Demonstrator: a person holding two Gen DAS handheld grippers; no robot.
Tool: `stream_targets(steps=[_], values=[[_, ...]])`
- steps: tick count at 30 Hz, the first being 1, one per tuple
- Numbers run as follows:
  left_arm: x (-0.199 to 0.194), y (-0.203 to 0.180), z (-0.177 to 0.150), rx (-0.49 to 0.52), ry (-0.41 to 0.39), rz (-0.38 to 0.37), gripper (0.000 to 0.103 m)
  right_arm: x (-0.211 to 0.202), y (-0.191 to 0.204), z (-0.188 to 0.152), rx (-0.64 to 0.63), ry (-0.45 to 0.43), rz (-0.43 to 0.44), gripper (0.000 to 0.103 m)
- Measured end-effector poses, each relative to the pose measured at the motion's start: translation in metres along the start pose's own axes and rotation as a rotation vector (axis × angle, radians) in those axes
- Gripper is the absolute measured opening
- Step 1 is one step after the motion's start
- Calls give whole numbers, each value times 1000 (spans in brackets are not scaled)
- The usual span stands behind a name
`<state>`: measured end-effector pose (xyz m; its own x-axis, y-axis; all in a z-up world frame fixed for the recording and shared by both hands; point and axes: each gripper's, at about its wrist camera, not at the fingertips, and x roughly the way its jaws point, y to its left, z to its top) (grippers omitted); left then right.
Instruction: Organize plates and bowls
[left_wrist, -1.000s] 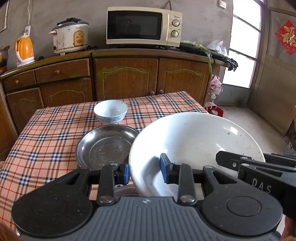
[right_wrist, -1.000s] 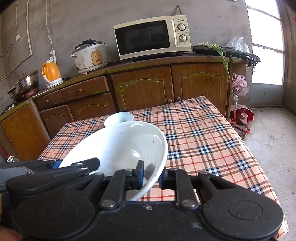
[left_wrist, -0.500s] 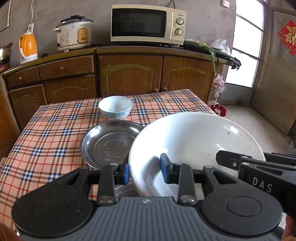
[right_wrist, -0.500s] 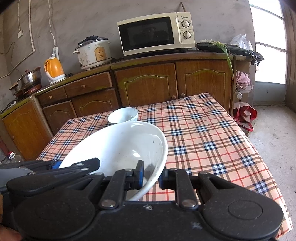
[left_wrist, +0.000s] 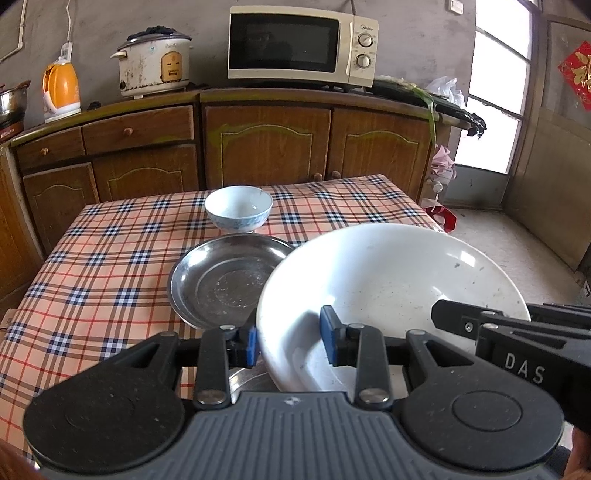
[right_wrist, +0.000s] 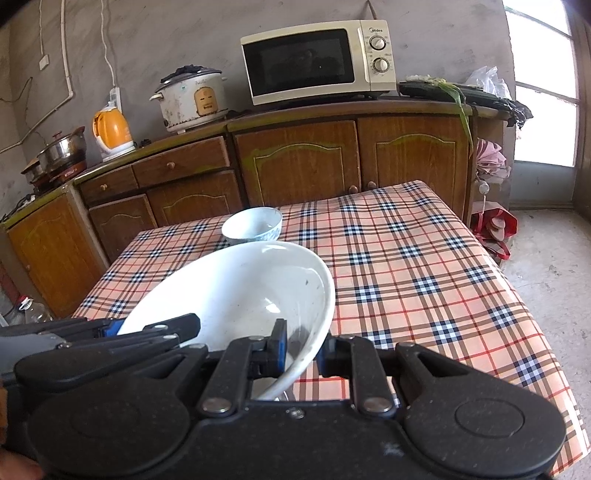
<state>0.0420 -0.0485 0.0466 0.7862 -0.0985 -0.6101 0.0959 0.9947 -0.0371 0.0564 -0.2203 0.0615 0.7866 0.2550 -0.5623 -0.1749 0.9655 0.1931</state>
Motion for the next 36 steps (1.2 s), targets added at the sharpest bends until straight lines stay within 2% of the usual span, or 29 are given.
stream_targets(steps=[36], values=[[10,20,-19,-16,73,20,33,24,17,-21,-31,82,26,21]])
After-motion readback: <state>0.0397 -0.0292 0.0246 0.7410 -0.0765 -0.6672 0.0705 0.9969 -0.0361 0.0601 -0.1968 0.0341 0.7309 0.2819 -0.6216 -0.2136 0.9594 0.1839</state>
